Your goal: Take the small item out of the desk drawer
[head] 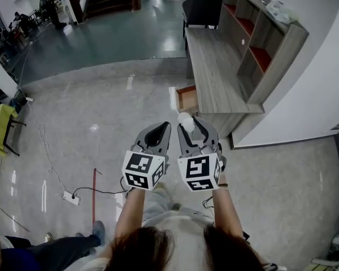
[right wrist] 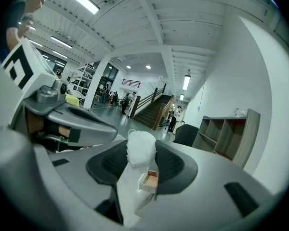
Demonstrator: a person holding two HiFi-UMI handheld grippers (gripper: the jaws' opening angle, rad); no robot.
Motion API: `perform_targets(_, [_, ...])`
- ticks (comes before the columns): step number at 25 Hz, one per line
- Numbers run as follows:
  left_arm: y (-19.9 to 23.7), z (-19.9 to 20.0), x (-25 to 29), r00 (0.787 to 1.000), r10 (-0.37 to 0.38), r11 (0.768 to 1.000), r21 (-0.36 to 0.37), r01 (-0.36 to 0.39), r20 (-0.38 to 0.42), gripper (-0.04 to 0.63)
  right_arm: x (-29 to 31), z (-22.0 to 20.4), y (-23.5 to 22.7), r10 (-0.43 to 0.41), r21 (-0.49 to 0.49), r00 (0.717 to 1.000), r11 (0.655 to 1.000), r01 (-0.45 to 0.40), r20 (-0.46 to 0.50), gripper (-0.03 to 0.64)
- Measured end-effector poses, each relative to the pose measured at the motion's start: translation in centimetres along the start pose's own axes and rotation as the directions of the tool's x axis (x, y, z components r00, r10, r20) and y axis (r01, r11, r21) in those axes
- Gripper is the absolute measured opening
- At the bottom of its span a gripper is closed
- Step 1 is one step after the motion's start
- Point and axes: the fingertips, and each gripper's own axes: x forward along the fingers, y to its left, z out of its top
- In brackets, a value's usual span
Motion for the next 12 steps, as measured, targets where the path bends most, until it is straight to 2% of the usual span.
perform_targets(12, [-4.1,-0.9,-2.5,1.000,-0.005,1.000,0.013,0.005,-0.005,0.015,-4.9,-1.5,0.1,-0.011,0.007,1.000,1.000,0.011,-0.002,0.179])
